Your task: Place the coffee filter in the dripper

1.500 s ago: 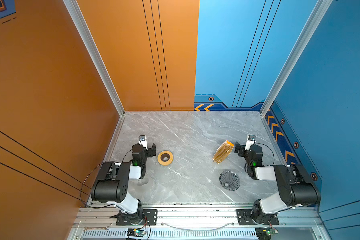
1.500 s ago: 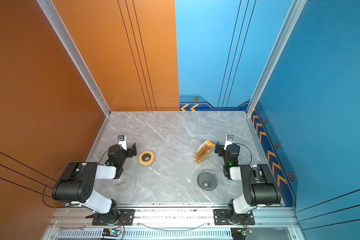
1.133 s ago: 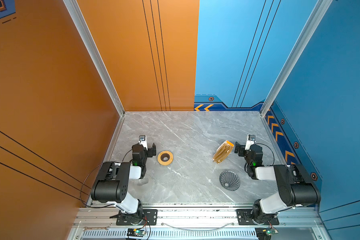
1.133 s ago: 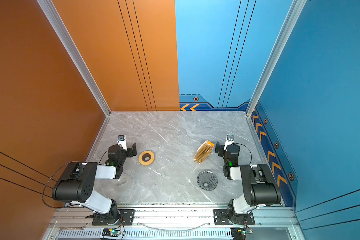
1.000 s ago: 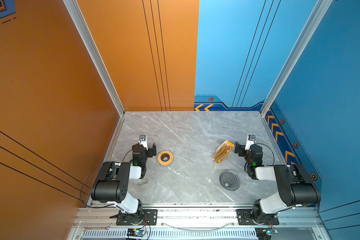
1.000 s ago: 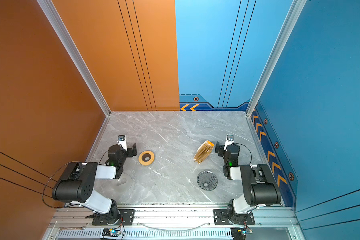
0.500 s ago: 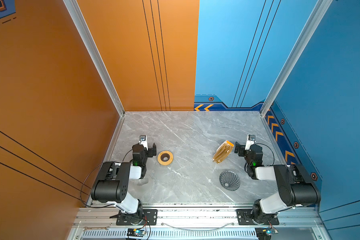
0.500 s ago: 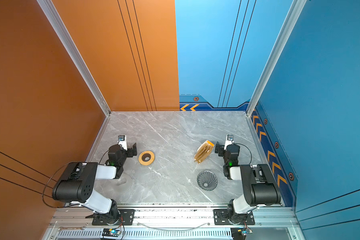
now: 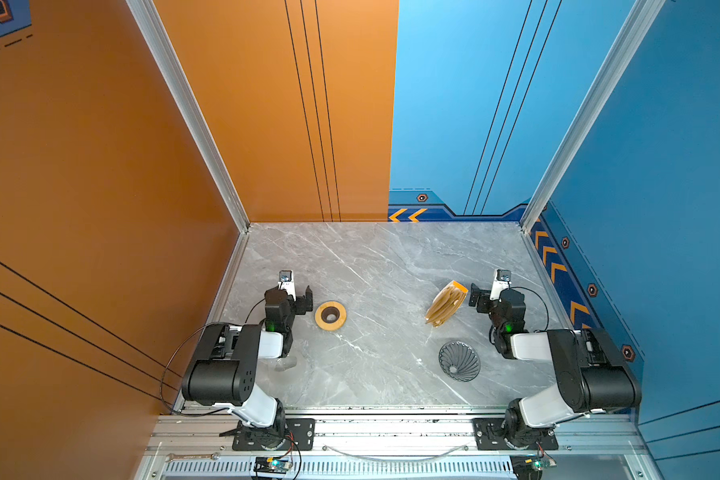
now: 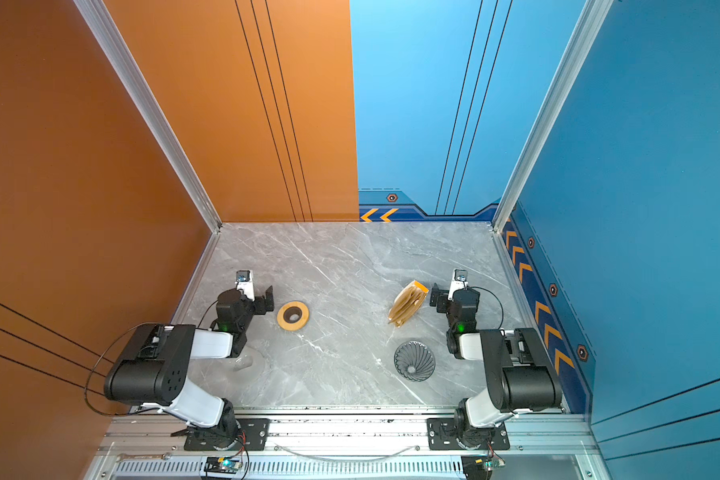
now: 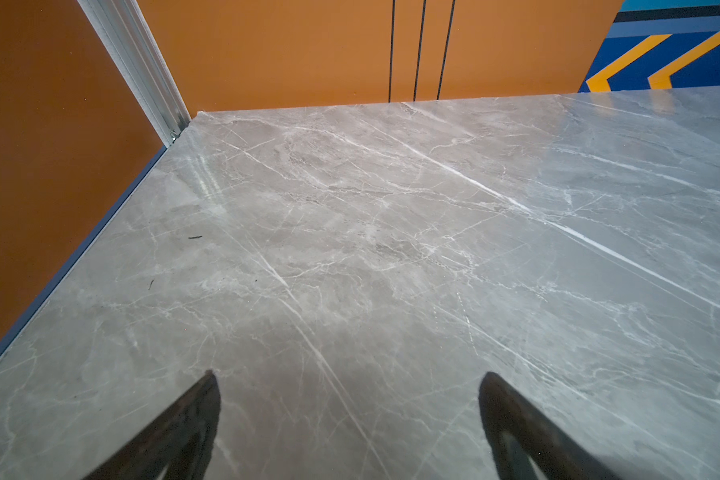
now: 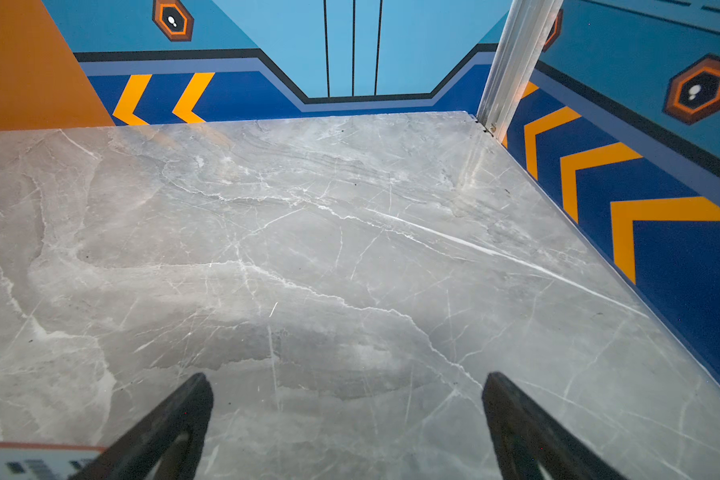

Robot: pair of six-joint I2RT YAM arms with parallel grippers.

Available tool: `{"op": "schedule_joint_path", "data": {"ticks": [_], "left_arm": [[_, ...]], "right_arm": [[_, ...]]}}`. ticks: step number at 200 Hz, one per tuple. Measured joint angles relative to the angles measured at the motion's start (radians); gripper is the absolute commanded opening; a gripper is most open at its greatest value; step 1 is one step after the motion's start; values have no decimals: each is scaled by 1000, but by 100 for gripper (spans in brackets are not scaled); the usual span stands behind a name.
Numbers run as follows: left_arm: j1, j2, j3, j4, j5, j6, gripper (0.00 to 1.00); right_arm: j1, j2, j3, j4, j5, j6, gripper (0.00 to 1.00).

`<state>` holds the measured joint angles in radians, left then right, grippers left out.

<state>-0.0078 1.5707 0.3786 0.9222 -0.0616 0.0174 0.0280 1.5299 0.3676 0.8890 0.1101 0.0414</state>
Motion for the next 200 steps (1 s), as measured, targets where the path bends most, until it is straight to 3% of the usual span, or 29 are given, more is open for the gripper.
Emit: {"op": "schedule_joint_path", "data": {"ticks": [160,200], "left_arm": [[13,-1,-28,37,10,-18,98],[6,-60,-27,3,-21,-18,98]], "right_arm": [[-21,-3,-30,34,-4,18,100],[-10,-59,-26,-11,-3,18,100]]}}
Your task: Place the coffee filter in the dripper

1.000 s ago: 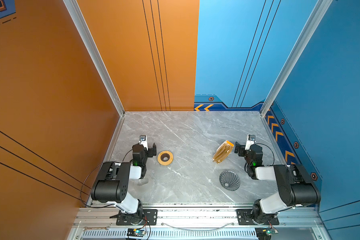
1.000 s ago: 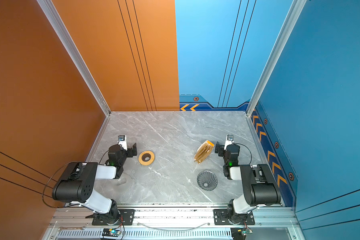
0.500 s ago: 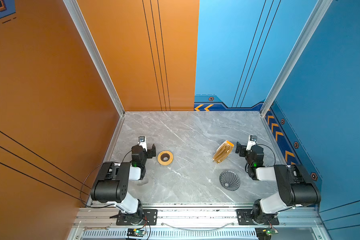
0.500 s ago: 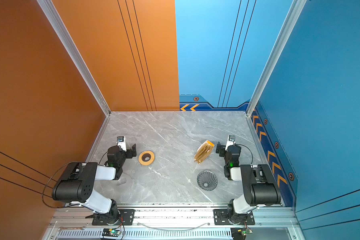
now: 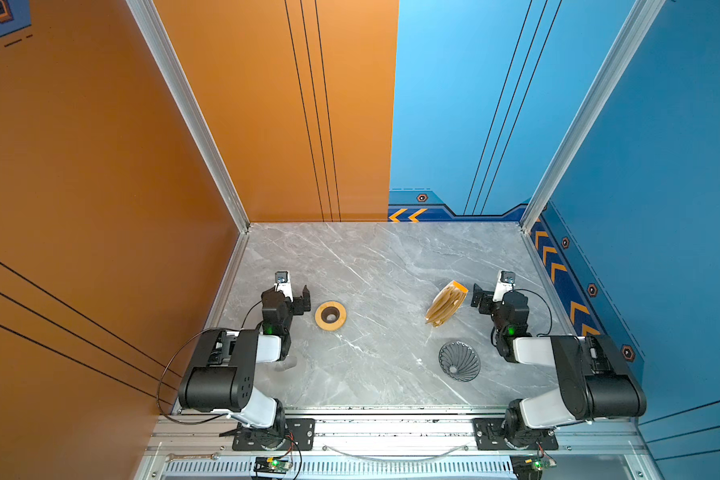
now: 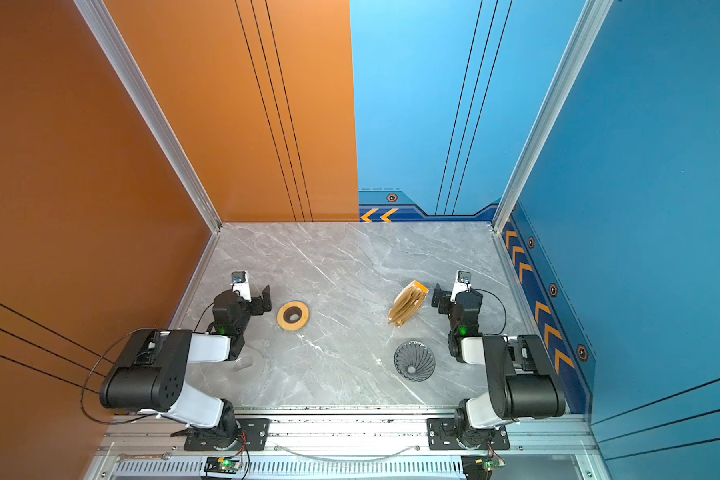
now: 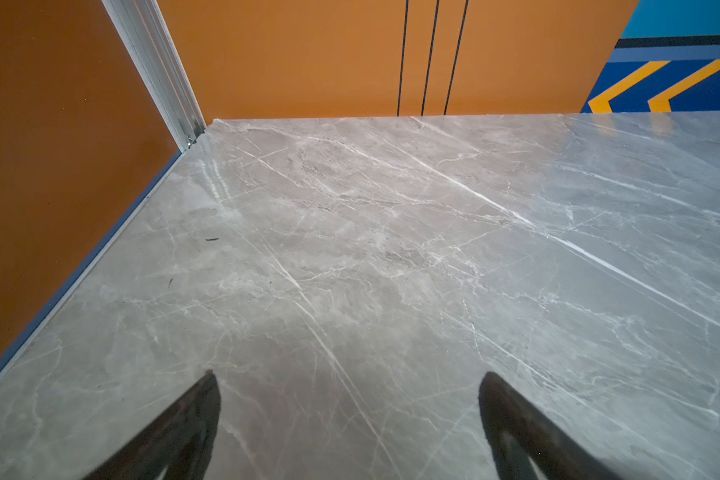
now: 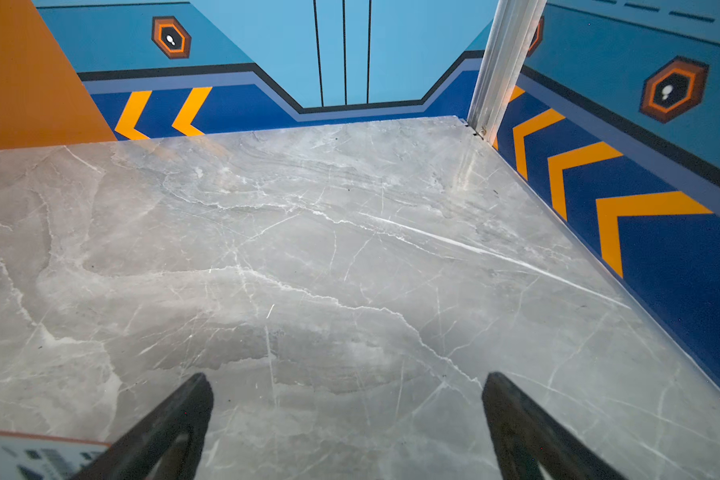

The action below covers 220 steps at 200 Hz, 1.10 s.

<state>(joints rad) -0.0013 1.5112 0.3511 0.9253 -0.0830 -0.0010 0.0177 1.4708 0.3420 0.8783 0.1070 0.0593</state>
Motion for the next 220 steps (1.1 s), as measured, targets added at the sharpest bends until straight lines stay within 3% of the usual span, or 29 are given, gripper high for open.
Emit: {"op": "schedule_joint_path", "data": {"ticks": [76,134,184,220], "left_arm": [[-33,-129,91,-258,-127,-19,98],[-71,-299,212,-545,-153,-126,98],[-113,-407,377,-952,-153,-255,98],[-124,-505,421,-1218,-138,-342,98]], "right_arm": [[13,-80,108,-240,29,6,100],[25,-252,232,-525,22,80,100],[51,-401,347,-768,-106,212,100],[143,-443,395,-906,-192,286,100]]}}
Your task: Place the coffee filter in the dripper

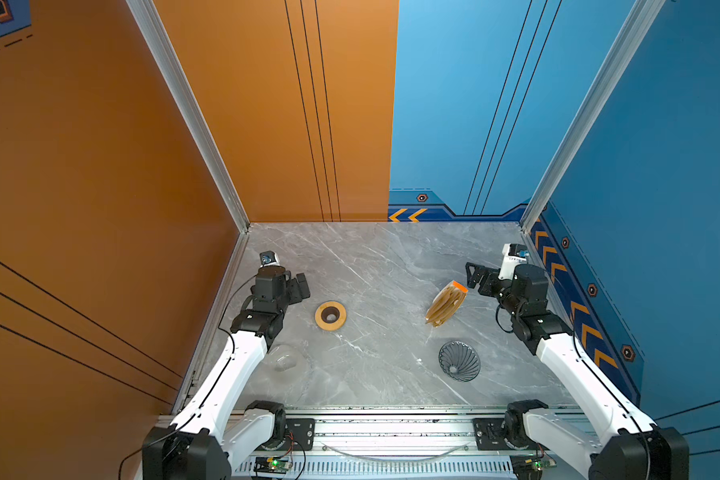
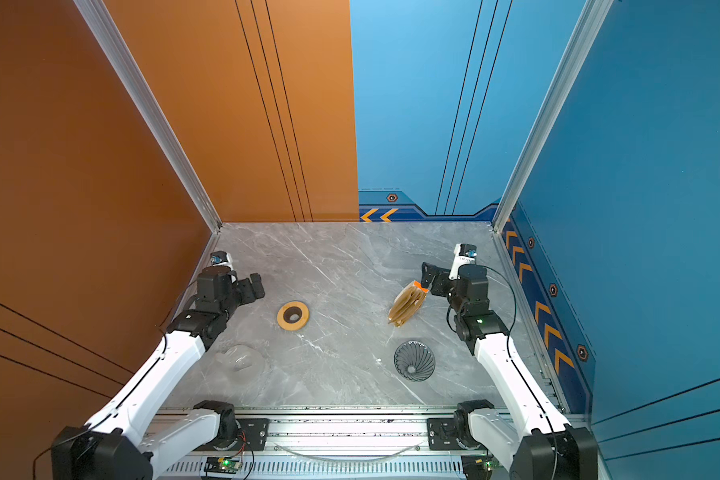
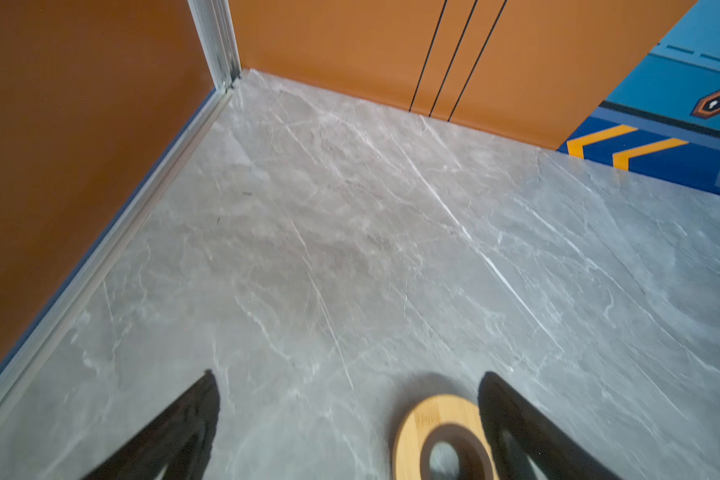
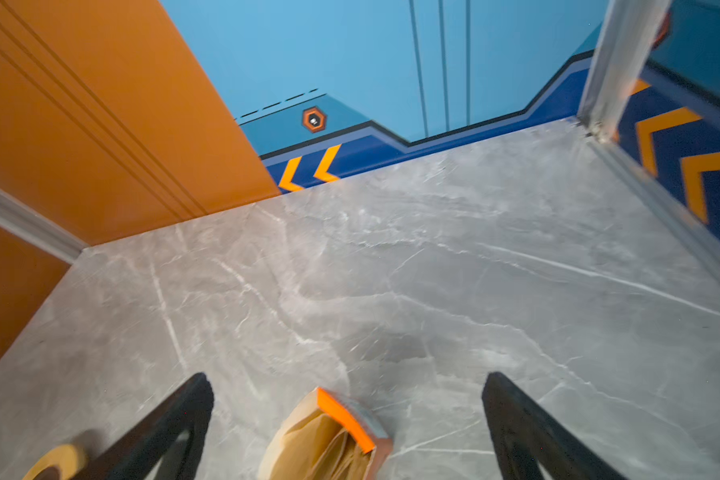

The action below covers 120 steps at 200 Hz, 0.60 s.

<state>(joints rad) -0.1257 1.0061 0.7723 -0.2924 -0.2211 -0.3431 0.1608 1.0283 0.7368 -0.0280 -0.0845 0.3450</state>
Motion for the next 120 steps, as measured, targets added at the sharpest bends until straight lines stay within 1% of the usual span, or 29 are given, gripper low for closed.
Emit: {"op": "schedule_joint_path", "data": {"ticks": [25,59,95,120], "left_arm": [[0,-66,43,-192,26,-55,98],[0,-129,102,-422,77,-102,98],[-1,-151,128,-613,134,-161,98],[-7,-145,128,-710,175,-203,98]], "right_arm": [[90,0,43,-89,-21,15,100],[194,5,71,-150,-50,23,100],[274,45,119,-207,-104,22,100],[325,52,126,-221,-132,23,100]]}}
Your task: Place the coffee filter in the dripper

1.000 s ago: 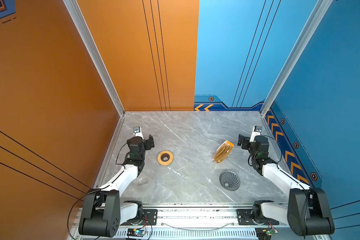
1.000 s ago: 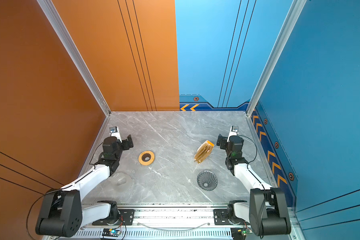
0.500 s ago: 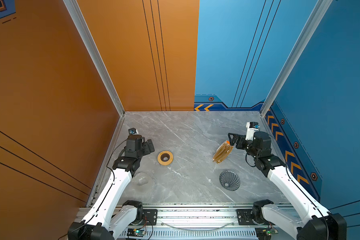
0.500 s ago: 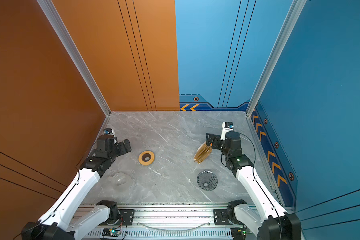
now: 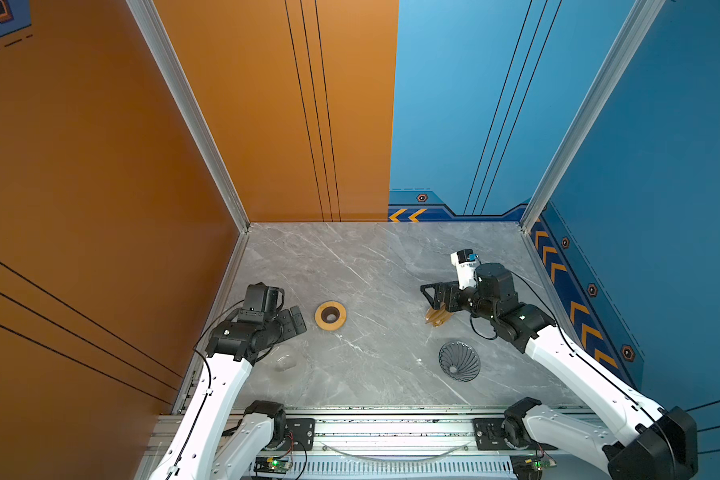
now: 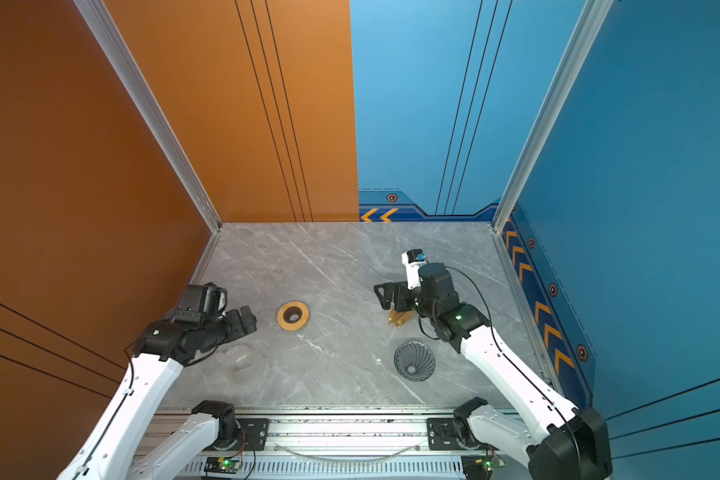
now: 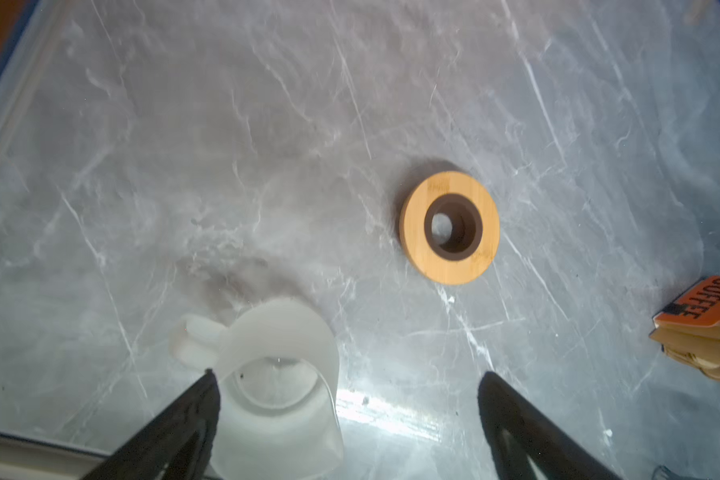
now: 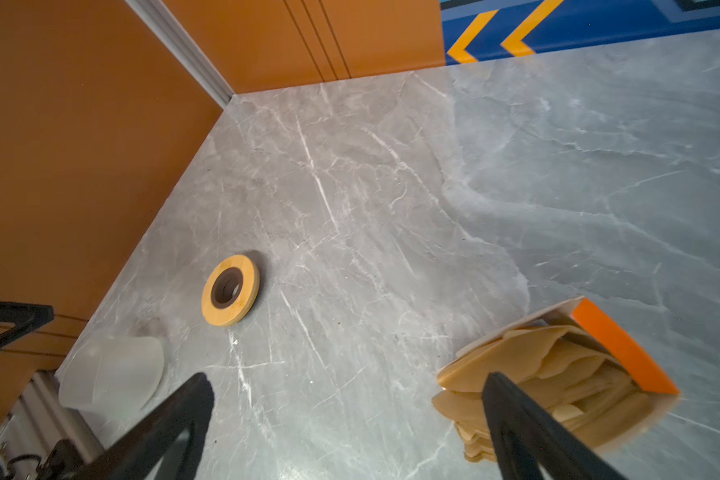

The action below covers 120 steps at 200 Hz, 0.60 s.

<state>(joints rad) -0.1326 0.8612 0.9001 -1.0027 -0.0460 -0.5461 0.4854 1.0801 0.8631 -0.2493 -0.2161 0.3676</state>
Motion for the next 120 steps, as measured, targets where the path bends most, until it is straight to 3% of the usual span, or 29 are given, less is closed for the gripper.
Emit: {"op": "schedule_joint_path", "data": {"ticks": [45,120], "left_arm": [[-7,39,30,-140,2,-47,98],[11,55,27,-192,-24,-92,98]], "right_arm": [[79,5,0,-2,-1,1,100],[93,20,0,-13,11,-3,100]]}}
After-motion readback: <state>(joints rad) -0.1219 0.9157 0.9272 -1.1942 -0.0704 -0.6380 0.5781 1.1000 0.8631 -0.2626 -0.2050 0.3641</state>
